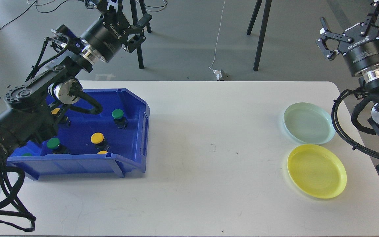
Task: Pass button and place on color plate
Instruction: 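Move the left gripper down into the blue bin toward a button, then grasp a yellow-capped button in the bin with the left gripper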
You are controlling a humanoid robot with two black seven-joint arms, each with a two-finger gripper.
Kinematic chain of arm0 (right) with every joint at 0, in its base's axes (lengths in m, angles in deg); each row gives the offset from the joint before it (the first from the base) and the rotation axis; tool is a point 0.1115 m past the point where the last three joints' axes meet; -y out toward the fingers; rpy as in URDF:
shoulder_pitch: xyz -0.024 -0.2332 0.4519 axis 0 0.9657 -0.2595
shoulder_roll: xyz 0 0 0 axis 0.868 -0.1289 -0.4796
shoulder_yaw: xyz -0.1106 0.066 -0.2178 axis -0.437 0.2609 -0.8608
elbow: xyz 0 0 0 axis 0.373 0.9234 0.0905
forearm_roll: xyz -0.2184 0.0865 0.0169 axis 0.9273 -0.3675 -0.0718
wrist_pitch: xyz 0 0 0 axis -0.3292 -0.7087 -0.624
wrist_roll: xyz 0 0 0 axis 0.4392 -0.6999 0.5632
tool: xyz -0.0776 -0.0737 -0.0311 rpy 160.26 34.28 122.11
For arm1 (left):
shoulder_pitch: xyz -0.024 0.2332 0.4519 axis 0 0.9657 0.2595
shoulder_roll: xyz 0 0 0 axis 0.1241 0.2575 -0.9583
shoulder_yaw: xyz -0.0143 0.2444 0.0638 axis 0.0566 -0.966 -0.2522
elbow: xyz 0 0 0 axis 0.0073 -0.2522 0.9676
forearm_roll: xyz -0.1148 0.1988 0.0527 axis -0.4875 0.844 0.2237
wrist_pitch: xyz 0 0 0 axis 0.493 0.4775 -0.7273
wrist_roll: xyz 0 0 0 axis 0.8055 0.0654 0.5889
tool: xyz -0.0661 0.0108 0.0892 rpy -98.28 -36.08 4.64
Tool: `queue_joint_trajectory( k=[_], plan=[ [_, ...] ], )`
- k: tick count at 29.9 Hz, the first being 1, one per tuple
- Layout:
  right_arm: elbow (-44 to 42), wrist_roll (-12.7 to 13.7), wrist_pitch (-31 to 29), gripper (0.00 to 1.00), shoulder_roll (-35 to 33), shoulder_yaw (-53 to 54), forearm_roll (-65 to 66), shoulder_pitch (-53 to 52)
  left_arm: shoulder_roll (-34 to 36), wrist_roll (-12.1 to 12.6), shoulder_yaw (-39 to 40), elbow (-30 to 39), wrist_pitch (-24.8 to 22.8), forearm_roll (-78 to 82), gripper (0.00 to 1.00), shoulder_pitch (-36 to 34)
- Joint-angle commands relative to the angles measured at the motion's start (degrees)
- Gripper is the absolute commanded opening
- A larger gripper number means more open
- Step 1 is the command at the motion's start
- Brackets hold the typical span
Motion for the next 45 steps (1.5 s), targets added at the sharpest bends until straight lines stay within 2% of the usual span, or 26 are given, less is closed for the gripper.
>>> queue_joint_trajectory(
  k=[1,5,8,9,12,16,18,20,23,25,29,31,36,40,45],
  plan=[
    [-0.05,-0.09,-0.01,0.99,0.59,0.10,-0.12,0.30,0.03,0.00,0.13,-0.10,-0.01,0.02,1.00,0.63],
    [-0.05,-0.18,-0.01,0.99,0.50,0.28,-0.12,0.74,0.03,0.00,0.66,-0.02,-0.01,-0.41,1.00,-0.51],
    [-0.14,-0.18,-0.01,0.99,0.24,0.46,-0.12,0.74,-0.32,0.00,4.95,0.77,-0.01,-3.48,1.00,-0.95],
    [-0.14,-0.18,-0.01,0.99,0.06,0.46,-0.21,0.74,-1.19,0.00,5.66,2.17,-0.01,-3.75,1.00,-0.86],
    [-0.05,-0.18,-0.01,0.99,-0.29,0.46,-0.21,0.74,-0.68,0.00,8.82,13.32,-0.01,-3.49,1.00,-0.07],
    [-0.05,-0.35,-0.01,0.99,-0.38,0.54,-0.21,0.74,0.29,0.00,11.47,17.20,-0.01,-3.67,1.00,1.07],
    [-0.05,-0.44,-0.01,0.99,-0.38,0.72,-0.21,0.83,1.52,0.00,10.25,20.36,-0.01,-3.14,1.00,1.16],
    [-0.05,-0.44,-0.01,0.99,-0.38,0.63,-0.21,0.83,6.24,0.00,6.31,25.53,-0.01,0.79,1.00,1.07],
    [-0.05,-0.44,-0.01,0.99,-0.38,0.63,-0.21,0.91,16.00,0.00,-2.65,33.18,-0.01,13.17,1.00,-2.16],
    [-0.14,-0.44,-0.01,0.99,-0.38,0.63,-0.21,0.91,21.71,0.00,-12.47,35.22,-0.01,21.25,1.00,-7.60],
    [-0.93,-0.44,-0.01,0.99,-0.38,0.63,-0.21,1.09,29.11,0.00,-30.59,35.14,3.11,38.46,1.00,-17.19],
    [-1.02,-0.53,-0.01,0.99,-0.29,0.63,-0.21,1.35,30.61,0.00,-36.14,33.83,3.90,48.67,1.00,-19.40],
    [-0.93,-0.62,-0.01,0.99,-0.29,0.81,-0.30,2.76,30.44,0.00,-42.22,25.92,3.90,63.55,0.99,-19.41],
    [-1.19,-0.53,-0.01,0.99,-0.38,0.81,-0.30,3.11,29.39,0.00,-46.62,19.86,3.99,65.41,0.99,-18.36],
    [-2.42,-0.61,-0.01,0.99,-0.38,0.81,-0.30,3.20,23.15,0.00,-47.77,11.86,4.08,66.20,0.99,-14.41]
  ],
)
